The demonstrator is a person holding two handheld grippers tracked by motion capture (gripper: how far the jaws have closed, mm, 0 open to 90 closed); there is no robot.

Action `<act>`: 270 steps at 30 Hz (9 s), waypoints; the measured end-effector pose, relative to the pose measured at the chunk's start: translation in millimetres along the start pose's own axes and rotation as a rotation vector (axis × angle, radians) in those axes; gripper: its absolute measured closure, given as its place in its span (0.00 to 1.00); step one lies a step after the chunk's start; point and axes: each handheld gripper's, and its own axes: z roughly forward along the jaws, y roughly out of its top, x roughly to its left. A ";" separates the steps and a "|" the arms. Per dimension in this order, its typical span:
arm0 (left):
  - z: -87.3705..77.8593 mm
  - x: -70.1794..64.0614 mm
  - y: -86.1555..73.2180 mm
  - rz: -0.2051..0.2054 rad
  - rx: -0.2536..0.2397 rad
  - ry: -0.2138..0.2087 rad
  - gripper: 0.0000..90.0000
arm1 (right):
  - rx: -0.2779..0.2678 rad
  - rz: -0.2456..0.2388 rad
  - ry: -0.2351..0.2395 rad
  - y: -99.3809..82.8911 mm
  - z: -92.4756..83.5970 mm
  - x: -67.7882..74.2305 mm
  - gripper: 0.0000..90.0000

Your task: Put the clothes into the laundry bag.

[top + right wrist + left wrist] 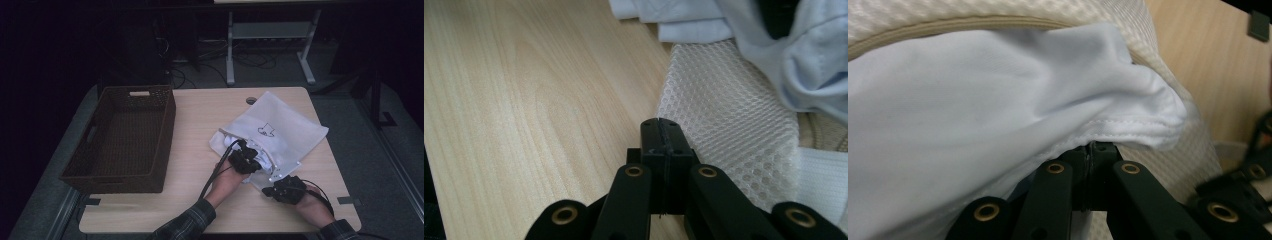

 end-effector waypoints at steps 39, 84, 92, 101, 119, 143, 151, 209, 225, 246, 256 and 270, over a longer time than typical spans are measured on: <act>-65.9 23.7 -7.2 -0.042 -0.108 -0.011 0.52 | -0.005 0.006 0.015 -0.7 0.0 -2.5 0.99; -82.0 108.8 -69.9 -0.223 -0.066 0.155 0.93 | 0.030 0.006 -0.018 -6.4 -8.6 -16.7 0.96; -96.1 79.9 -89.3 -0.207 -0.077 0.145 0.93 | 0.032 0.034 -0.065 -10.3 -12.8 -31.9 0.96; -103.0 56.8 -105.0 -0.208 -0.078 0.141 0.91 | 0.022 0.064 -0.110 -12.8 -14.7 -46.3 0.96; -100.9 26.8 -112.5 -0.171 -0.076 0.070 0.93 | -0.132 0.174 -0.087 -3.9 -37.6 -61.6 0.69; -96.6 23.2 -111.1 -0.165 -0.091 0.036 0.93 | -0.147 0.073 -0.133 86.4 6.5 -42.8 0.60; -96.2 22.9 -110.9 -0.165 -0.083 0.034 0.95 | -0.105 0.040 -0.225 88.1 22.0 -35.8 0.84; -86.8 18.7 -111.0 -0.140 -0.030 -0.003 0.95 | -0.284 0.168 -0.118 96.9 18.8 -72.0 0.46; -85.7 17.4 -108.4 -0.115 -0.037 -0.003 0.94 | -0.221 0.214 -0.091 52.9 12.7 -70.4 0.21; -83.7 16.8 -107.7 -0.118 -0.036 -0.008 0.94 | -0.182 0.152 -0.239 53.9 48.6 -63.3 0.73; -83.3 16.9 -107.6 -0.118 -0.032 -0.009 0.94 | -0.211 0.169 -0.221 55.1 45.7 -65.9 0.88; -83.5 15.4 -107.1 -0.121 -0.029 -0.008 0.94 | -0.231 0.197 -0.229 73.3 49.2 -70.5 0.88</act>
